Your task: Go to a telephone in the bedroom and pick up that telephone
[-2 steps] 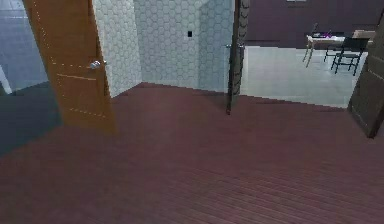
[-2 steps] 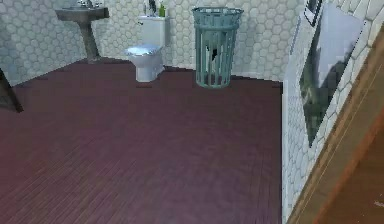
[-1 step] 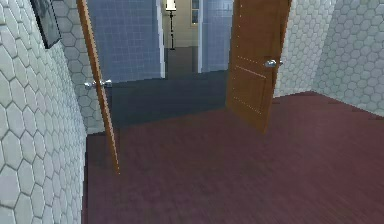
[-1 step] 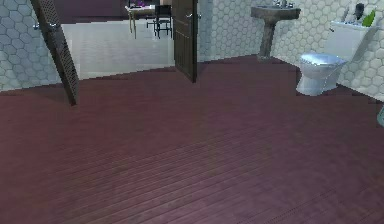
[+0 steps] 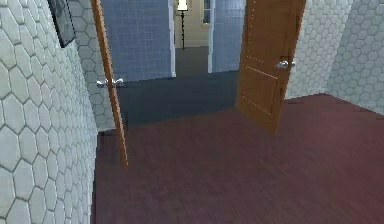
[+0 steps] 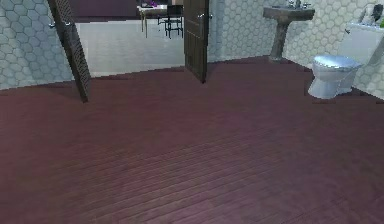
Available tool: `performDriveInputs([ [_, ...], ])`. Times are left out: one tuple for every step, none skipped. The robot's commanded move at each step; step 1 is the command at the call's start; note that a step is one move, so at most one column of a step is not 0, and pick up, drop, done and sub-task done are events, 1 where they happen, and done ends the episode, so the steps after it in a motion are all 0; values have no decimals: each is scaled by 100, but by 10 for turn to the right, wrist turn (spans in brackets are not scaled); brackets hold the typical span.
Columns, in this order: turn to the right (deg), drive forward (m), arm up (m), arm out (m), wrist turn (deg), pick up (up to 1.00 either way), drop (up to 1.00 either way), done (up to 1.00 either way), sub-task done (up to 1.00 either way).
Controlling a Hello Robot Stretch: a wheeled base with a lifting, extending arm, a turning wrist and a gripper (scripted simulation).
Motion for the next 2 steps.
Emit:
performDriveInputs([
  [450, 0, 0, 0, 0, 0, 0, 0, 0],
  [450, 0, 0, 0, 0, 0, 0, 0, 0],
])
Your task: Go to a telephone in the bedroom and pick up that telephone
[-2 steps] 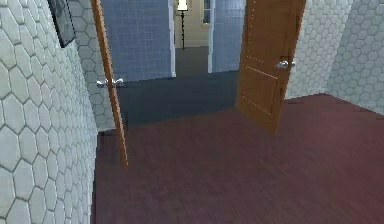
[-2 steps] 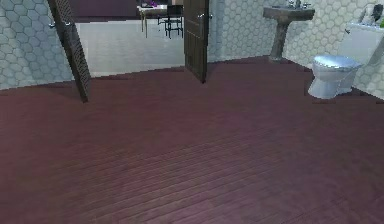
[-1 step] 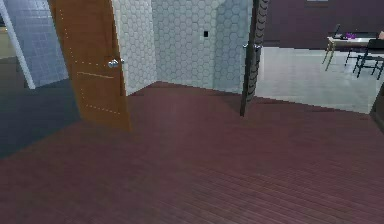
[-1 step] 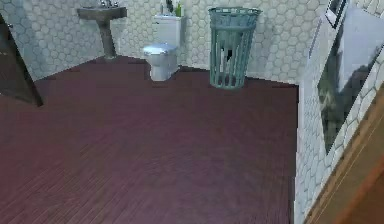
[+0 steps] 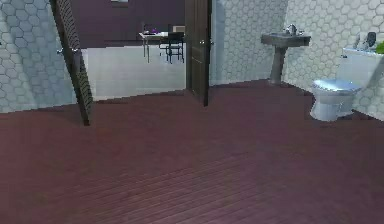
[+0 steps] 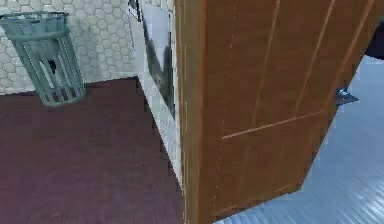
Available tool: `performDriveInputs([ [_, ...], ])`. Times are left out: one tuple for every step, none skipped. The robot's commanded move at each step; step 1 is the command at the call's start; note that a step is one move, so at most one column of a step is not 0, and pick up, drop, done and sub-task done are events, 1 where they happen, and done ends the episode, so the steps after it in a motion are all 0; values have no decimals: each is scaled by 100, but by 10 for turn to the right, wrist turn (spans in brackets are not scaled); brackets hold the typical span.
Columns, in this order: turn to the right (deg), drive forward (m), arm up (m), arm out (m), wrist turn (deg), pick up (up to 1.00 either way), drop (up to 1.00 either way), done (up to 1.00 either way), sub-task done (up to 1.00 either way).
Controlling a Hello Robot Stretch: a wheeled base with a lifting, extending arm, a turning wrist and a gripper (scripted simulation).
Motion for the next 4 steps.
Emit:
performDriveInputs([
  [450, 0, 0, 0, 0, 0, 0, 0, 0],
  [240, 0, 0, 0, 0, 0, 0, 0, 0],
  [0, 15, 0, 0, 0, 0, 0, 0, 0],
  [-450, 0, 0, 0, 0, 0, 0, 0, 0],
])
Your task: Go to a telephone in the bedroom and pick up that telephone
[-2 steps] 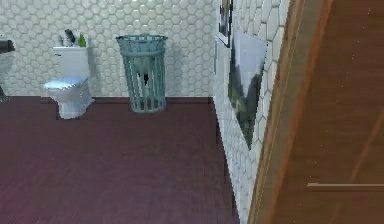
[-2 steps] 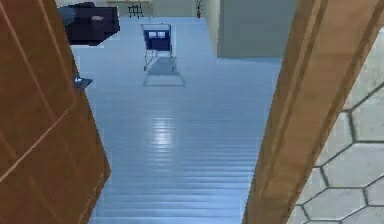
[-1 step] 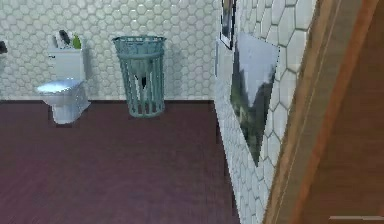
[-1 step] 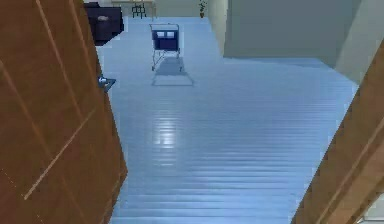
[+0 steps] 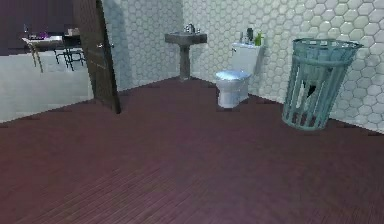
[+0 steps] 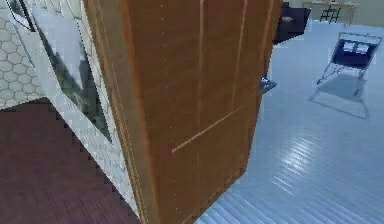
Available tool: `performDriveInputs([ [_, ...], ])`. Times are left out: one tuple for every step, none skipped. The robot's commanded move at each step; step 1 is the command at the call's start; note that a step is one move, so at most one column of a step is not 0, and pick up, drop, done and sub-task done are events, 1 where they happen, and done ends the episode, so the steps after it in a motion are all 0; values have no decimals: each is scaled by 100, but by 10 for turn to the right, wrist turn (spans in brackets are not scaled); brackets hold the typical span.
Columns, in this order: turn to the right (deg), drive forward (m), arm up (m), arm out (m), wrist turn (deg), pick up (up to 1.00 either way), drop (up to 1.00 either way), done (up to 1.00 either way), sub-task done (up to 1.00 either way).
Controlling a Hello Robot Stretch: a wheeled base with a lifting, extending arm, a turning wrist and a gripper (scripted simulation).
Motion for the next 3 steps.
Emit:
performDriveInputs([
  [-450, 0, 0, 0, 0, 0, 0, 0, 0],
  [-450, 0, 0, 0, 0, 0, 0, 0, 0],
  [-240, 0, 0, 0, 0, 0, 0, 0, 0],
])
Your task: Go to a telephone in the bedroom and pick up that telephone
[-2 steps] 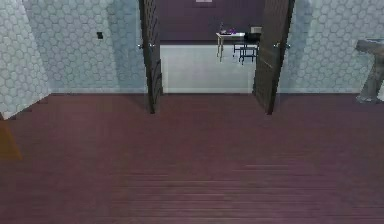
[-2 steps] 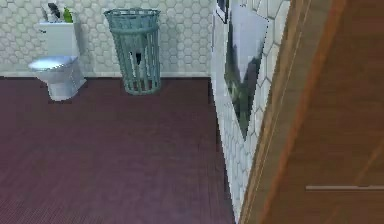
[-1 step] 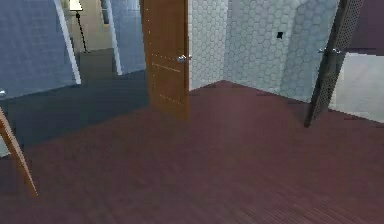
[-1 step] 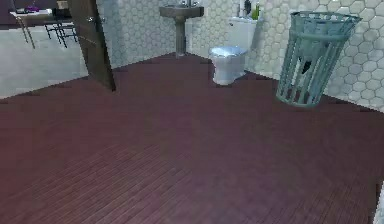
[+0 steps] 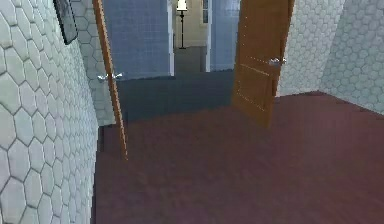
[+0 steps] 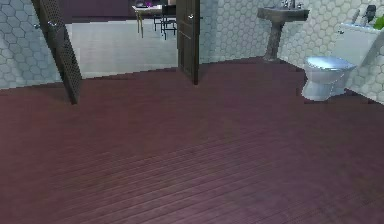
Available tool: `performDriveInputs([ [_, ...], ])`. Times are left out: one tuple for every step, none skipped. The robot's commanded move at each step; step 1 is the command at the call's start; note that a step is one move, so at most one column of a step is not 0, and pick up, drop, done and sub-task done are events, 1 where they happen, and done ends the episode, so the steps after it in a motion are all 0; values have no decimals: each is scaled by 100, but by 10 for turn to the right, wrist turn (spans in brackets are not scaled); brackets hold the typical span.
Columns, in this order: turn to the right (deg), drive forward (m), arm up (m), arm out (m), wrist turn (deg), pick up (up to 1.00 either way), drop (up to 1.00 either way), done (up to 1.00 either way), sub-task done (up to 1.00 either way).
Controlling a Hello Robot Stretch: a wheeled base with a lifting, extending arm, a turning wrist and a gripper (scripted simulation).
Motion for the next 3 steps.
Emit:
performDriveInputs([
  [0, 100, 0, 0, 0, 0, 0, 0, 0],
  [0, 100, 0, 0, 0, 0, 0, 0, 0],
  [0, 100, 0, 0, 0, 0, 0, 0, 0],
])
